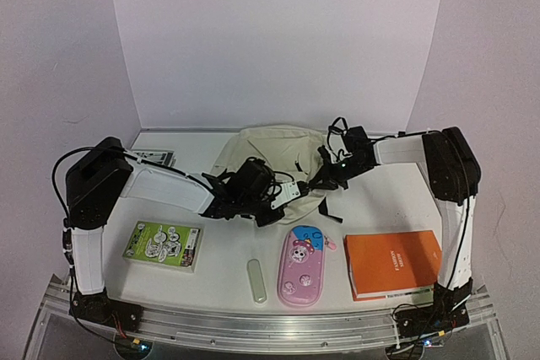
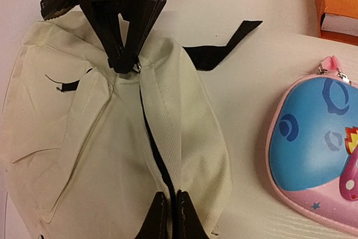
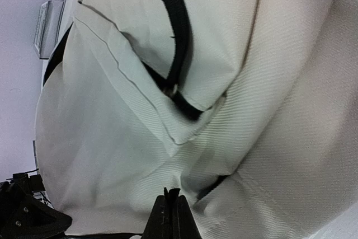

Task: Pack the student bag
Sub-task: Unzip the student bag at the center of the board.

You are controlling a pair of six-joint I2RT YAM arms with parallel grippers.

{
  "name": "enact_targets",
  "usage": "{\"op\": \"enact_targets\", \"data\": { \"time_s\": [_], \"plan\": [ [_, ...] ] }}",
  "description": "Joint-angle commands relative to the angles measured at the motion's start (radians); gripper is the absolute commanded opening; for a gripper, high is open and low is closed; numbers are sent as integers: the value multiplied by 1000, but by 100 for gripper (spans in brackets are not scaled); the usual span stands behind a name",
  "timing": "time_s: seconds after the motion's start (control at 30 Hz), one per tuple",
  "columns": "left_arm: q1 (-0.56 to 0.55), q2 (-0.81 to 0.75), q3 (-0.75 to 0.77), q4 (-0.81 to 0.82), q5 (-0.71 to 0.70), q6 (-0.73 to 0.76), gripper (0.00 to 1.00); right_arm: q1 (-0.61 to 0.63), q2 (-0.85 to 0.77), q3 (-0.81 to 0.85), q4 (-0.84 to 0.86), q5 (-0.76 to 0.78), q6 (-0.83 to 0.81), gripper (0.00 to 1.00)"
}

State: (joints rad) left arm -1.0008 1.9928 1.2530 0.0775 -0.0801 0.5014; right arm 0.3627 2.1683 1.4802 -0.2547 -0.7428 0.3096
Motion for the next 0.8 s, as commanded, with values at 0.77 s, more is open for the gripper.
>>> {"op": "enact_targets", "data": {
  "time_s": [0.77],
  "plan": [
    [46, -14, -73, 25, -85, 40, 0, -347, -162, -81, 13, 266, -141, 0]
  ]
}}
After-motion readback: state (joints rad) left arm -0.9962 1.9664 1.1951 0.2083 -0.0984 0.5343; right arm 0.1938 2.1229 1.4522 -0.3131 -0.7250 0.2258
